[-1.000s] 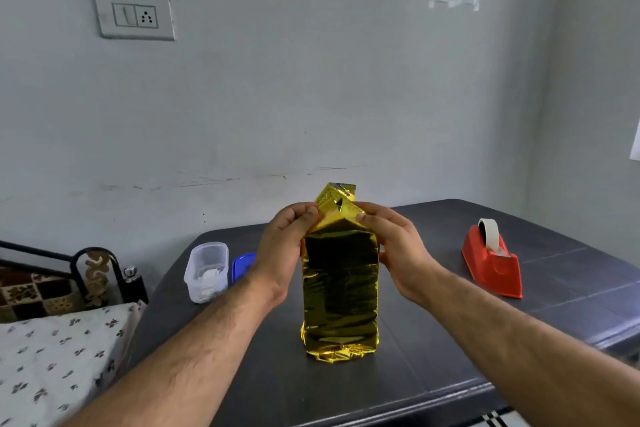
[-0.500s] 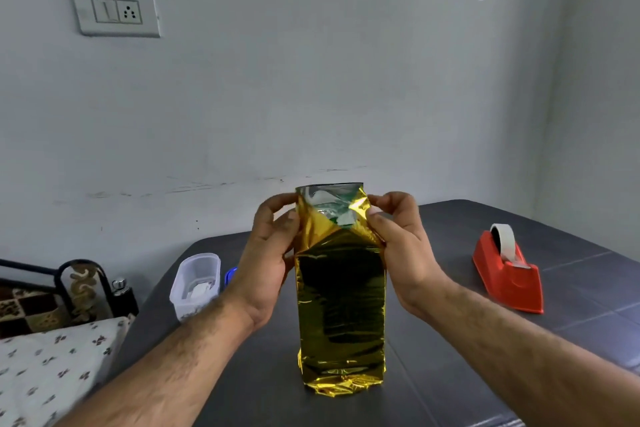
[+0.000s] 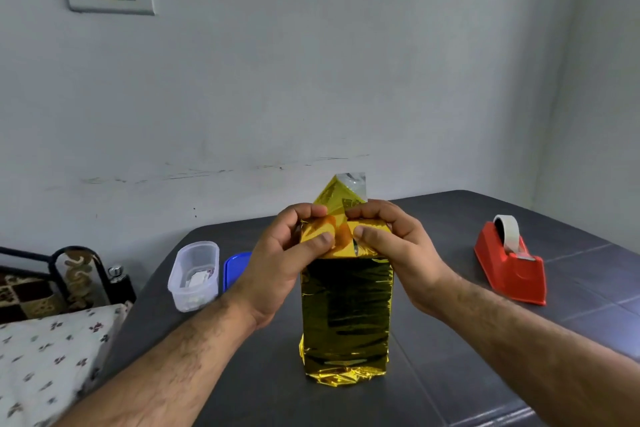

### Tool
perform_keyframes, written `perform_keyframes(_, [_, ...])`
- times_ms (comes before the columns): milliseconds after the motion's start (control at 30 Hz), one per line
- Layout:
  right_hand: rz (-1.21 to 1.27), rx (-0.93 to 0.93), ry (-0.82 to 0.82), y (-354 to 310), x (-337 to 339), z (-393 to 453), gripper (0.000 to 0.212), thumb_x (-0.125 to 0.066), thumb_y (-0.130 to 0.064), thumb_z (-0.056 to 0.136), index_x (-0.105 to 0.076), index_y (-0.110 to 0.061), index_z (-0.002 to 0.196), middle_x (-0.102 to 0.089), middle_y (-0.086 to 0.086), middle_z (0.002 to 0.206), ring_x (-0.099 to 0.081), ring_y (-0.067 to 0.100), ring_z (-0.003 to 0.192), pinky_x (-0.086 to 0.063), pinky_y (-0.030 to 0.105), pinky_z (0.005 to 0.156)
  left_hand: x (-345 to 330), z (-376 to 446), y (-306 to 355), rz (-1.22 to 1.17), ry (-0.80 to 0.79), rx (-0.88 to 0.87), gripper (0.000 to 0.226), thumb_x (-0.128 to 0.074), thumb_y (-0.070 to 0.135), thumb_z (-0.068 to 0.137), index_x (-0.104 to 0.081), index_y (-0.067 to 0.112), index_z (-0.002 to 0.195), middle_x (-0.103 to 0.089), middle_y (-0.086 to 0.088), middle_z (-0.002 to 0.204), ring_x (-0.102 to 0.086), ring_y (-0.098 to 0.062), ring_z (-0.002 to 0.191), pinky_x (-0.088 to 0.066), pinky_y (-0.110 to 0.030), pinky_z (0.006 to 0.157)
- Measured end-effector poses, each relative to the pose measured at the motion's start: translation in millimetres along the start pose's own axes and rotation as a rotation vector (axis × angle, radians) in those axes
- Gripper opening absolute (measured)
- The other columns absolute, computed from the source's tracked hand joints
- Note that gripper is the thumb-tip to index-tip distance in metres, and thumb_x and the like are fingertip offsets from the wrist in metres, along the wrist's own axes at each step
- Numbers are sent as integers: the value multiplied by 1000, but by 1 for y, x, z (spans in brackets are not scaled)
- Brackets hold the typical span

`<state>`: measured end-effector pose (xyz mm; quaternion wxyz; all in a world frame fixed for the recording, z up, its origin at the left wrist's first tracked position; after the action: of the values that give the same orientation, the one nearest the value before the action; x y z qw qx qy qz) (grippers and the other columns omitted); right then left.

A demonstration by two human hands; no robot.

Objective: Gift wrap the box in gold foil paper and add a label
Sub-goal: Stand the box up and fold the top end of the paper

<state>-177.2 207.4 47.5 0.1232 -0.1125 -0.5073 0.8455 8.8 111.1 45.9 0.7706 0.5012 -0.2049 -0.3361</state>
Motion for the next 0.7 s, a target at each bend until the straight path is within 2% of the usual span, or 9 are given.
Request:
perform_keyframes(200, [6, -31, -76, -4, 3, -10, 60, -86, -40, 73, -73, -35, 130, -56, 9, 146, -66, 26, 126, -59, 37, 97, -1, -2, 9, 206, -114, -22, 58, -80, 39, 81, -63, 39, 137, -64, 14, 132, -64, -8, 122, -57, -29, 98])
perform_keyframes(267, [-47, -22, -67, -7, 4, -10, 67, -89, -40, 73, -68, -43, 136, -52, 3, 151, -63, 28, 129, -58, 43, 102, 0, -4, 12, 307, -119, -53, 63, -81, 42, 80, -61, 39, 140, -60, 20, 135, -61, -3, 124, -56, -28, 99])
perform_keyframes(333, [-113, -25, -65, -10, 5, -8, 75, -92, -48, 69, -63, -49, 138, -51, 5, 151, -59, 35, 132, -54, 55, 107, 1, -5, 15, 391, -122, -75, 68, -81, 46, 79, -59, 39, 143, -53, 24, 140, -56, 2, 126, -54, -24, 100])
perform_keyframes(400, [-109, -60, -81, -14, 3, -9, 77, -93, -48, 66, -61, -51, 137, -54, 12, 147, -60, 39, 129, -57, 55, 103, 3, -5, 17, 458, -118, -69, 72, -80, 50, 78, -55, 43, 145, -47, 25, 146, -50, 2, 132, -52, -19, 102])
perform_keyframes(467, [-89, -78, -84, -19, 1, -9, 71, -90, -47, 70, -63, -49, 135, -56, 15, 143, -64, 37, 125, -61, 44, 97, 4, -7, 20, 432, -91, -57, 72, -77, 53, 79, -52, 47, 146, -48, 26, 148, -51, 2, 133, -50, -18, 102])
perform_keyframes(567, [-88, -28, -17, -28, 1, -13, 41, -79, -37, 85, -71, -38, 125, -62, 8, 139, -68, 24, 119, -59, 24, 85, 3, -9, 24, 171, 50, -46, 68, -69, 58, 83, -52, 44, 148, -59, 26, 142, -58, 1, 130, -47, -31, 111])
perform_keyframes(633, [-99, -28, 51, -32, 3, -15, 22, -74, -25, 98, -72, -32, 119, -65, 3, 133, -68, 17, 115, -57, 20, 80, 3, -10, 25, 70, 118, -25, 68, -66, 64, 83, -55, 40, 146, -61, 22, 143, -58, -5, 133, -45, -41, 117])
perform_keyframes(700, [-114, -40, 126, -34, 5, -16, 19, -65, -17, 104, -72, -29, 118, -70, 0, 124, -69, 17, 112, -55, 20, 77, 0, -11, 22, 59, 168, -11, 56, -64, 58, 92, -58, 36, 143, -66, 18, 137, -61, -9, 131, -44, -46, 118])
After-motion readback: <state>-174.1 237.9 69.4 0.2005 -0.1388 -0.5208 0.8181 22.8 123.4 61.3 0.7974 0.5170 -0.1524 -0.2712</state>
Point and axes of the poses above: each hand's wrist, its own z-axis towards the middle knuckle, its own x-axis out of the back of the hand, y = z × x, the point moved 1 cm from there along z, towards the middle knuckle
